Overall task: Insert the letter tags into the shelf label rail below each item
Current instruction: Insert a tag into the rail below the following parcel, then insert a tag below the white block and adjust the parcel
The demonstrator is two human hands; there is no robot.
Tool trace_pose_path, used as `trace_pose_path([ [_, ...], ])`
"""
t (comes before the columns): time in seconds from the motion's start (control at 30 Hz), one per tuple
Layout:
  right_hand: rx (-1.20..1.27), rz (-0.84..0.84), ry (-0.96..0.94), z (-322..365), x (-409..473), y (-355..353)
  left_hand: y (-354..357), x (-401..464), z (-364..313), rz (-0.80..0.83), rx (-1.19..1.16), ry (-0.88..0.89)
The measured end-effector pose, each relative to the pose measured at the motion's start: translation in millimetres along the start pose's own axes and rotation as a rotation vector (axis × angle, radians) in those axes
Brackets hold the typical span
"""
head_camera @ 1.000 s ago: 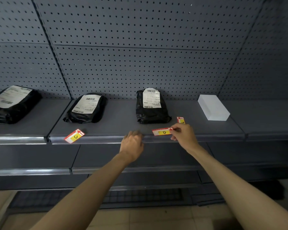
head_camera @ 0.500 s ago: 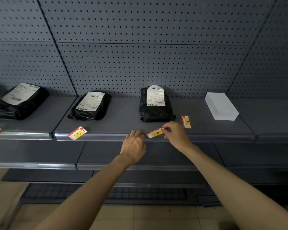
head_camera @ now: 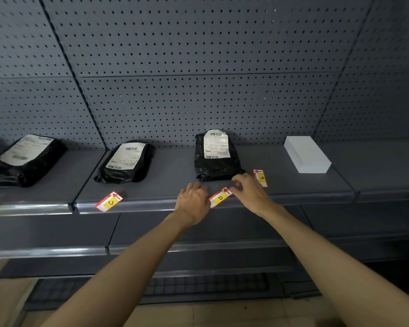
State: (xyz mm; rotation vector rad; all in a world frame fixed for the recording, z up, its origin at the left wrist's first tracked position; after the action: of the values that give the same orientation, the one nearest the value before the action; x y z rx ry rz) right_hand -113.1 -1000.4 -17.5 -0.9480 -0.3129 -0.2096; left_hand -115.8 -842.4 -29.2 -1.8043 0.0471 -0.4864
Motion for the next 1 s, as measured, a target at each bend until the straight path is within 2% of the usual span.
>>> trace_pose_path([
  [0.17, -0.112, -0.046, -0.019, -30.3, 6.8, -39.1, -10.8, 33.5, -42.1, -0.095, -0.063, -0.047],
  [0.3, -0.189, -0.036, -0.001, -65.3, 24.4, -62.6, 2.8, 62.5, -85.1, -0.074, -0.059, -0.056],
  [0.6, -0.271, 0.066, -0.098, -129.5, 52.5, -79.8, 62.2, 105.5, -141.8, 0.013, 0.052, -0.263],
  [0.83, -0.277, 0.107, -0.182, -153.9, 55.7, -73.7, 100.3, 117.3, -156.6, 0.12, 0.185, -0.374],
  [1.0, -0.222, 0.083, -0.191, -166.9, 55.5, -74.2, 102.2, 121.4, -148.9, 0.151, 0.028, -0.57],
])
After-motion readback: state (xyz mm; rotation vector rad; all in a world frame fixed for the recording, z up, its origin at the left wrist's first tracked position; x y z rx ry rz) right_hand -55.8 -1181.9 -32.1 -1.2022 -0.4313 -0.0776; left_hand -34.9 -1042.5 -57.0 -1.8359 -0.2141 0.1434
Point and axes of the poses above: each hand's wrist, its own x-axis towards the middle knuckle, its own y-axis out of the palm, z = x × y, the point moved 8 cm from there along x, towards the middle knuckle, and after that the axes turned 12 degrees about -z, right-handed, at the moved point
